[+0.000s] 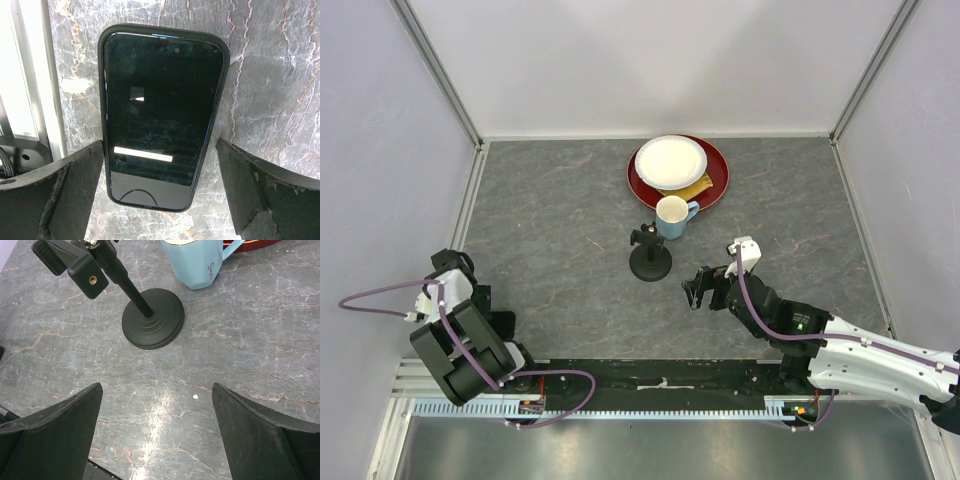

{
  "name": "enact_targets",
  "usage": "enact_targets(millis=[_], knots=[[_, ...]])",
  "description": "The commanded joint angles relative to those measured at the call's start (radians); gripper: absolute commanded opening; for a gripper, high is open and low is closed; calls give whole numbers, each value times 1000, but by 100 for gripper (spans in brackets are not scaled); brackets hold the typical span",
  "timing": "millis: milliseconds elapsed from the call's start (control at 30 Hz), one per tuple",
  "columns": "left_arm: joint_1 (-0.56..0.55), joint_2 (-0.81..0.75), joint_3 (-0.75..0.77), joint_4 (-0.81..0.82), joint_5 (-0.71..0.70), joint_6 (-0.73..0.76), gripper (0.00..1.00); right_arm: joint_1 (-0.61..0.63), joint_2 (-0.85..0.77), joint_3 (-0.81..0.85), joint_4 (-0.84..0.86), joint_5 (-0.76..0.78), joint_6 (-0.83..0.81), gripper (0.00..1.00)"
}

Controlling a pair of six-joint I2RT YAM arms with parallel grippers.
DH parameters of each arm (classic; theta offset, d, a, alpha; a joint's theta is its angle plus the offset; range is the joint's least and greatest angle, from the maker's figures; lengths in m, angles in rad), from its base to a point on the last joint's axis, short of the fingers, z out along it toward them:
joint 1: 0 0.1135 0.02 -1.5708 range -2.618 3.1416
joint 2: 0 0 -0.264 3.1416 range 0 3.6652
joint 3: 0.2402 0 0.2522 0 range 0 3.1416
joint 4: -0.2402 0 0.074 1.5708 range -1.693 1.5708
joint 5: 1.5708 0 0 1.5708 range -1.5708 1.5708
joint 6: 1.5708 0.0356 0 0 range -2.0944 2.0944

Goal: Place the phone on the phone stand

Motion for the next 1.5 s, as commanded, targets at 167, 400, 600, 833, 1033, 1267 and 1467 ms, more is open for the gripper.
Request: enact_targets(millis=[167,400,600,833,1033,1267,1467], knots=[[3,5,-29,53,23,-76,97,-5,1,-2,35,16,4,98],[4,-93,-76,114,80,-131,96,-5,17,7,36,12,7,98],[4,-92,-78,137,83,-131,92,-5,-9,20,21,16,4,98],[6,22,-10,102,78,-105,49,-3,-22,24,12,16,12,98],[4,6,-33,148,162,-77,2,-5,6,50,7,24,13,98],[-8,-142,-58,283,456,-24,2,-3,32,49,7,16,35,98],[-19,-314,-61,600,788,67,2,-5,101,78,19,42,42,97]])
